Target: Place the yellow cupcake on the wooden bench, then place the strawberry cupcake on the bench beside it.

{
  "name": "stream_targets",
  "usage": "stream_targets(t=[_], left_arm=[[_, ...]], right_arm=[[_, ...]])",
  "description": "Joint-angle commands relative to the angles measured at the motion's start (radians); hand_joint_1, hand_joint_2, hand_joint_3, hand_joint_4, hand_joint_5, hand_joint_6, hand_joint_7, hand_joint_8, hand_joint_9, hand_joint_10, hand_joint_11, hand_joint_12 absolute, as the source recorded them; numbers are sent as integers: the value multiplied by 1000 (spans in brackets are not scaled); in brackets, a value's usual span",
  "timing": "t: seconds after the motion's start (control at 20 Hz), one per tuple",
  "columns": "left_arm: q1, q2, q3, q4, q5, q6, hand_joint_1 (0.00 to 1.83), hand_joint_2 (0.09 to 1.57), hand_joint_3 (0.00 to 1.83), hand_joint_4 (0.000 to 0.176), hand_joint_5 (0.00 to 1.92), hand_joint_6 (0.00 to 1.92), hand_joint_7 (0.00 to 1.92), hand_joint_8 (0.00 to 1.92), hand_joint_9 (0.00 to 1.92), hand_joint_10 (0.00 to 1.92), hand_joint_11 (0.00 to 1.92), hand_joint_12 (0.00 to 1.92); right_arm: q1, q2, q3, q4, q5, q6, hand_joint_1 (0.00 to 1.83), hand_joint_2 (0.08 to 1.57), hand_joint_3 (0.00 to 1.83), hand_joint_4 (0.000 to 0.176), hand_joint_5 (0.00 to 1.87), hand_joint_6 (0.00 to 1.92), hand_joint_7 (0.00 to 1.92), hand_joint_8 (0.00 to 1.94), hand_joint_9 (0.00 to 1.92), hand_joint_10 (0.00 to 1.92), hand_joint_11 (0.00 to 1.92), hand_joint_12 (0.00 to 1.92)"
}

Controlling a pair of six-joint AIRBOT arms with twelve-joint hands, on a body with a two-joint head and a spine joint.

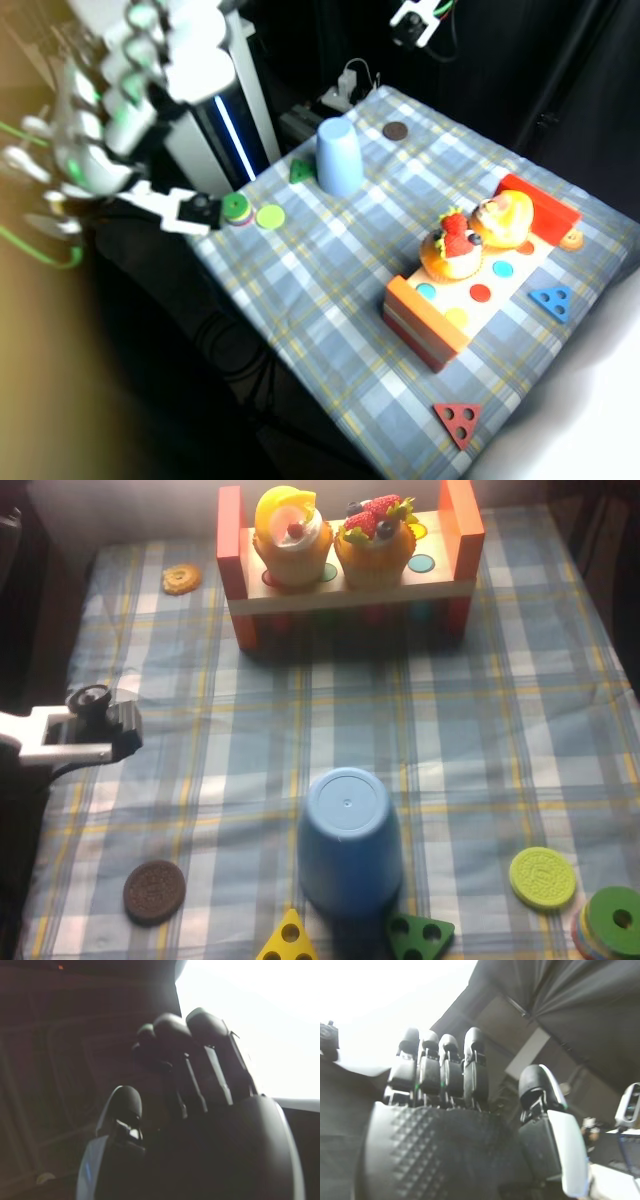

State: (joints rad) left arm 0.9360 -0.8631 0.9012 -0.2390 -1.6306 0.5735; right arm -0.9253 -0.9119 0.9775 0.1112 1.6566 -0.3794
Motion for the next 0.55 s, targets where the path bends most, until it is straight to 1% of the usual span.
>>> stream_targets(t=[0.0, 0.05, 0.1, 0.15, 0.2, 0.25, 0.3, 0.35, 0.4, 0.45, 0.5], left_arm=[[-13, -2, 2, 6, -105, -18, 78, 1448, 16, 0, 472, 1694, 718, 1498, 668, 1658, 456, 1921], [-13, -3, 2, 6, -105, -18, 59, 1485, 13, 0, 459, 1629, 710, 1432, 659, 1618, 429, 1921], [-13, -3, 1, 6, -105, -19, 76, 1385, 0, 0, 598, 1360, 622, 1372, 595, 1689, 469, 1921], [-13, -4, 1, 5, -105, -29, 76, 1385, 0, 0, 598, 1360, 622, 1372, 595, 1689, 469, 1921], [-13, -4, 2, 5, -105, -35, 130, 1390, 0, 0, 629, 1245, 709, 1309, 653, 1596, 439, 1900], [-12, -4, 2, 5, -105, -41, 283, 1346, 0, 0, 707, 1200, 759, 1320, 669, 1494, 334, 1764], [-12, -8, 4, 5, -105, -42, 313, 1347, 0, 0, 727, 1280, 800, 1383, 707, 1471, 340, 1717], [-12, -13, 7, 4, -105, -43, 289, 1390, 7, 0, 707, 1472, 846, 1492, 759, 1564, 434, 1790], [-13, -19, 11, 4, -105, -54, 284, 1445, 13, 0, 673, 1612, 797, 1551, 795, 1600, 591, 1758], [-13, -27, 18, 4, -105, -76, 206, 1456, 9, 0, 648, 1710, 813, 1594, 834, 1618, 643, 1750], [-13, -32, 22, 5, -105, -87, 143, 1466, 8, 0, 643, 1692, 805, 1606, 806, 1651, 598, 1777]], right_arm=[[17, 0, 5, 7, 109, 9, 98, 1340, 2, 6, 428, 19, 202, 2, 132, 1, 0, 444], [17, -1, 5, 7, 109, 10, 98, 1340, 2, 6, 428, 18, 202, 2, 132, 1, 0, 444], [17, -3, 5, 7, 109, 14, 98, 1341, 2, 6, 429, 17, 202, 2, 132, 1, 0, 444], [17, -5, 5, 7, 109, 18, 98, 1341, 2, 6, 429, 17, 202, 2, 132, 1, 0, 444], [17, -7, 6, 7, 109, 19, 98, 1341, 2, 6, 429, 16, 202, 1, 132, 1, 0, 444], [17, -11, 8, 8, 109, 19, 98, 1341, 2, 6, 429, 16, 202, 1, 132, 1, 0, 444], [17, -12, 9, 8, 109, 19, 98, 1341, 2, 6, 429, 16, 202, 1, 133, 1, 0, 444], [17, -12, 9, 8, 109, 19, 98, 1341, 1, 6, 430, 15, 202, 1, 133, 1, 0, 444], [18, -13, 9, 9, 109, 19, 98, 1341, 1, 6, 430, 15, 202, 1, 133, 1, 0, 444], [18, -14, 9, 10, 109, 20, 98, 1341, 1, 6, 430, 14, 202, 1, 133, 1, 0, 444], [18, -14, 8, 11, 109, 21, 98, 1341, 1, 6, 430, 14, 202, 1, 133, 1, 0, 444]])
